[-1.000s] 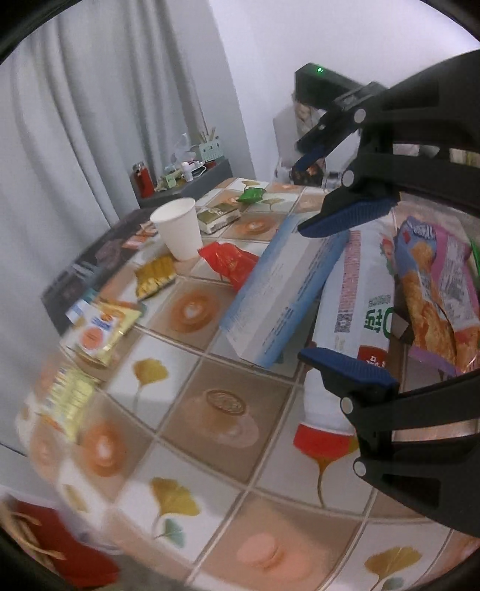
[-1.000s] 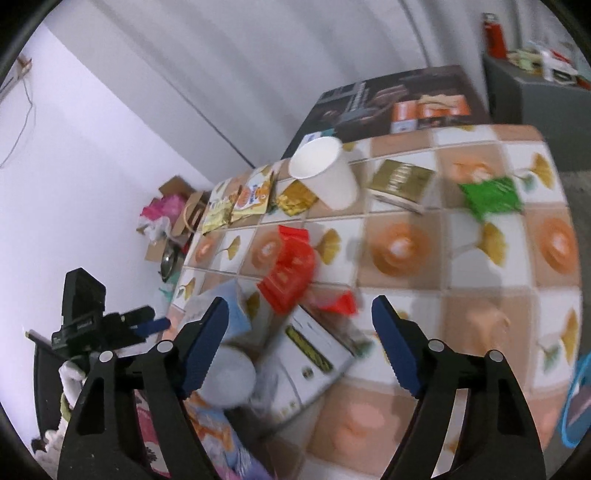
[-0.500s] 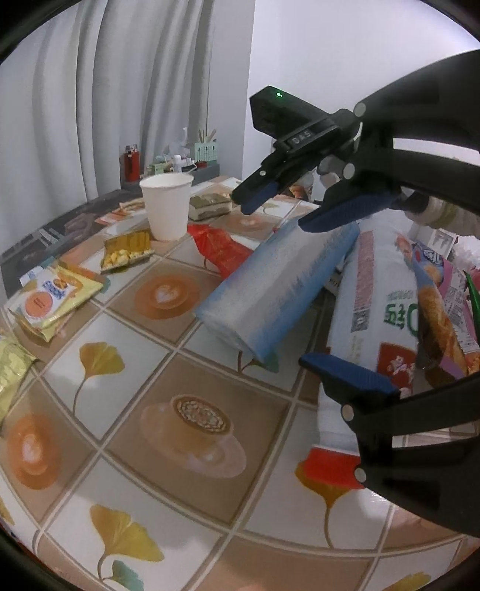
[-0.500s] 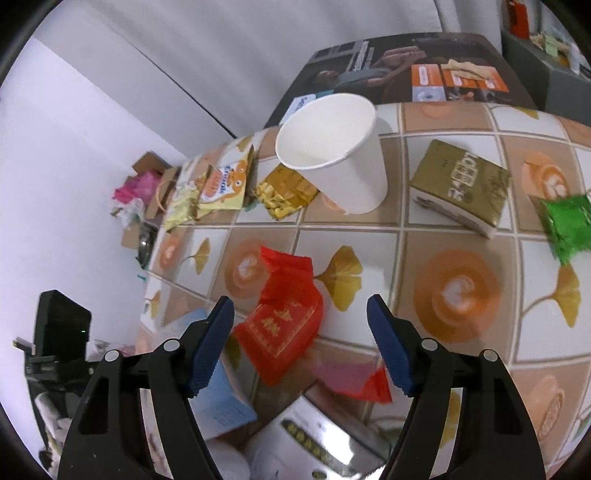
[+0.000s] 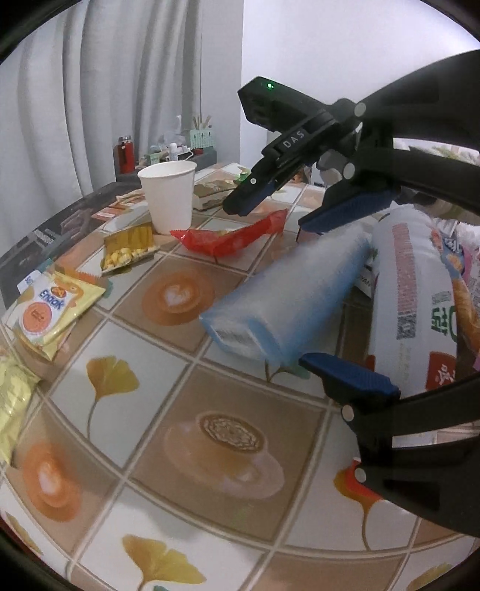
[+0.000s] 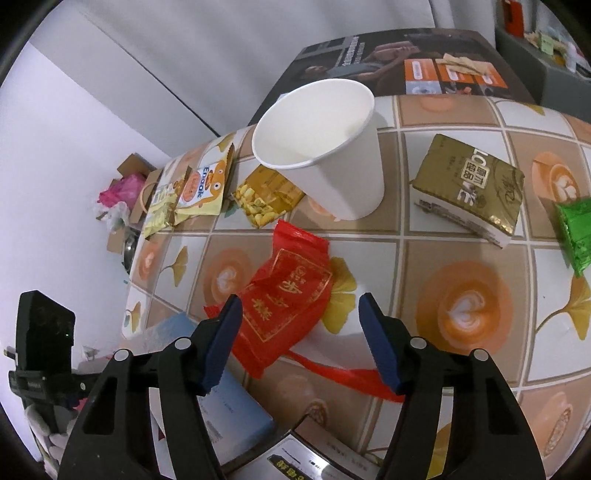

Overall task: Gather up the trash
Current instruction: 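Grasp the light-blue box with the left gripper while the right reaches the red wrapper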

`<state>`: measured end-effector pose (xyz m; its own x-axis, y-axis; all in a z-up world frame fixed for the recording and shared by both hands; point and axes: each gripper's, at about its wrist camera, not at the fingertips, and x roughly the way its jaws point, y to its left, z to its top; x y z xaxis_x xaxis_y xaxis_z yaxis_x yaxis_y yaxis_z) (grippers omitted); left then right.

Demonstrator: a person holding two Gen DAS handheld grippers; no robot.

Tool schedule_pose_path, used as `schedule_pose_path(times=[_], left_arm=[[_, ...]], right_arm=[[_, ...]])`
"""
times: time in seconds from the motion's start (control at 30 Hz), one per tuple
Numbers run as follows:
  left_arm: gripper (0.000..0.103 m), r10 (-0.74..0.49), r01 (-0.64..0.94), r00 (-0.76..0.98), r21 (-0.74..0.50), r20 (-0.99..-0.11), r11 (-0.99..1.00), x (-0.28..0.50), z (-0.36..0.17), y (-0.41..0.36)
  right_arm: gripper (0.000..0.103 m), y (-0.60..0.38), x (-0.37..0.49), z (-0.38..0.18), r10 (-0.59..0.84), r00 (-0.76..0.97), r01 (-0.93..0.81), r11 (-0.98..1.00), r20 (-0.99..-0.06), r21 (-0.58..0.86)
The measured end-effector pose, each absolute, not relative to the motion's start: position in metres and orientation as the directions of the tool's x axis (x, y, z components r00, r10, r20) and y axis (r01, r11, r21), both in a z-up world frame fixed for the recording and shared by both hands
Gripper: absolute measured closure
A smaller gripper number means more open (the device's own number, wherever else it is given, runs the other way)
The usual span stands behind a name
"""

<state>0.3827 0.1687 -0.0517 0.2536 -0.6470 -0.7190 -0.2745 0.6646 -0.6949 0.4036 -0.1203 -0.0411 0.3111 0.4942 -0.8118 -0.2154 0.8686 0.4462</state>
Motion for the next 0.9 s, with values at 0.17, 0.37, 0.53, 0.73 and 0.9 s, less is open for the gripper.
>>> schedule_pose_path(times=[0.17,0.37,0.53,0.73,0.9], left_arm=[[0.039,-0.625,-0.289,0.259,-0.676,-0.736,0.677,0.387,-0.055,0.167],[0.049,-0.598,-0.305,0.274,-0.658,-0.753,0.688,0.388,-0.058,0.170],[0.062,-0.598,-0.300,0.296,-0.667,-0.744,0.681,0.385,-0.058,0.173],[0.065,-0.593,-0.278,0.328,-0.676,-0.735,0.683,0.380,-0.053,0.177],[0.066,-0.590,-0.268,0.346,-0.679,-0.730,0.683,0.378,-0.049,0.178]], right_arm=[[0.041,-0.118,0.406,-0.043,0.489,0.309,-0.214,0.871,-0.816,0.441],[0.041,-0.118,0.411,-0.049,0.492,0.290,-0.194,0.870,-0.821,0.453],[0.041,-0.114,0.416,-0.049,0.480,0.309,-0.191,0.877,-0.821,0.441],[0.041,-0.109,0.426,-0.055,0.453,0.341,-0.186,0.891,-0.824,0.413],[0.051,-0.107,0.430,-0.059,0.447,0.357,-0.202,0.894,-0.820,0.400]])
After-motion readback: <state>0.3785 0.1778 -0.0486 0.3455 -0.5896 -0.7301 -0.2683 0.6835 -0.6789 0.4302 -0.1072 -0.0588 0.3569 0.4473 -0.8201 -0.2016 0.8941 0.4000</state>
